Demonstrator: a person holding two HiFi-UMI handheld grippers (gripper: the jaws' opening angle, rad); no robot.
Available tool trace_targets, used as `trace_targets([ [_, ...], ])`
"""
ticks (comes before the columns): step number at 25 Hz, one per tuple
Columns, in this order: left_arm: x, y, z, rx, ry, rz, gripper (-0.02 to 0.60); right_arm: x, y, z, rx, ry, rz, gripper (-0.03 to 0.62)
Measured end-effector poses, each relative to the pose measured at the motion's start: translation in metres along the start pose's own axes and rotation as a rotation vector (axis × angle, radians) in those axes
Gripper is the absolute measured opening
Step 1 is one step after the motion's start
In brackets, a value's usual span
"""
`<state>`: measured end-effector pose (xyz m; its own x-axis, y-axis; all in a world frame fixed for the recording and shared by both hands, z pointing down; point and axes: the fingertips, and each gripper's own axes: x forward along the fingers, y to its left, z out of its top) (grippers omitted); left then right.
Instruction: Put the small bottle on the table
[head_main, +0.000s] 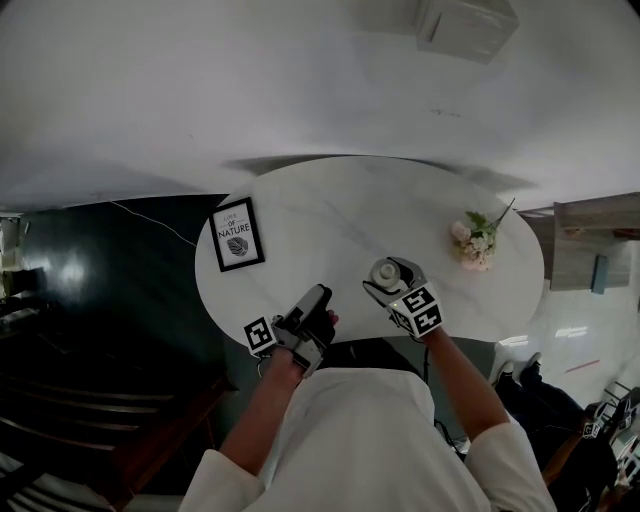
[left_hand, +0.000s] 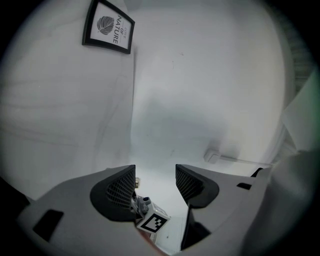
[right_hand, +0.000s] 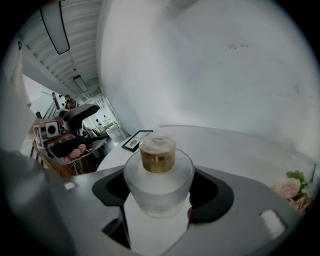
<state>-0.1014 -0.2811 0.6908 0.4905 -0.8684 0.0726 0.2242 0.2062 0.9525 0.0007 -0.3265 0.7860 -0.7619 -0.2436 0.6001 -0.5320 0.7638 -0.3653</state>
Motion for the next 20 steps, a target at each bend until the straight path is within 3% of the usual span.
trace_targets([
  [20, -0.017, 0.033, -0.002, -0.009, -0.010, 0.039, 0.239, 0.049, -0.020, -0.077, 0.035, 0.105, -0.086, 0.347],
])
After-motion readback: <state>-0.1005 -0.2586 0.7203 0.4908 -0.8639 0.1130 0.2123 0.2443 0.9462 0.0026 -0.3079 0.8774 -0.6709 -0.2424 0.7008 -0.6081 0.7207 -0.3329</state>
